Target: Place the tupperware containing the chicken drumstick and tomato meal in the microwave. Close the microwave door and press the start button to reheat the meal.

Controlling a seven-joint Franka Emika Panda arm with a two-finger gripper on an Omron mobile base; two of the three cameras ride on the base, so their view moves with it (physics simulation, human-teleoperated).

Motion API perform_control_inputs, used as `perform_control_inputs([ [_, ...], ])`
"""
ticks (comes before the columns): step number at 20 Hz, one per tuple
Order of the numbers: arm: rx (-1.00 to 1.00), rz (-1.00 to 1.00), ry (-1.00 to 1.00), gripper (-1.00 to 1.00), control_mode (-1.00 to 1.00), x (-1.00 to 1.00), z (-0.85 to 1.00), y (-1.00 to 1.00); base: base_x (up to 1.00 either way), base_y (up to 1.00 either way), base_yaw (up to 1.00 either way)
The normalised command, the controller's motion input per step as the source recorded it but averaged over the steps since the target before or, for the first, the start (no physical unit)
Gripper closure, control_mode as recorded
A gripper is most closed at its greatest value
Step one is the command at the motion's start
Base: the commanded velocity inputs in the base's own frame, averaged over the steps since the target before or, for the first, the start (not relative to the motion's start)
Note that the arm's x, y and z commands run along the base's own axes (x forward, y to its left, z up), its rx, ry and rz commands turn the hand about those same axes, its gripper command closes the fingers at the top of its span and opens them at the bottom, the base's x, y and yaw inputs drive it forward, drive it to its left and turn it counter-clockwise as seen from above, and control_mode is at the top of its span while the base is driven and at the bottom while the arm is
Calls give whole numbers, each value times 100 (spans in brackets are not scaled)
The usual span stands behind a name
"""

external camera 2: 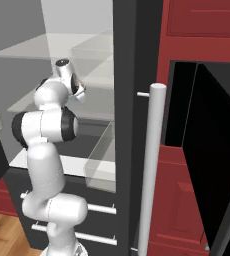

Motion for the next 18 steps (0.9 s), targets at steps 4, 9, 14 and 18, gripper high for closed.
perform_control_inputs([
  [4,0,-6,-11,100,-100,-100,-20,-1,0,0,0],
  [9,0,-7,-13,100,-100,-100,-14,-13,0,0,0],
  [14,1,-4,-6,100,-100,-100,24,-27,0,0,0],
  [18,5,0,-1,100,-100,-100,40,-43,0,0,0],
])
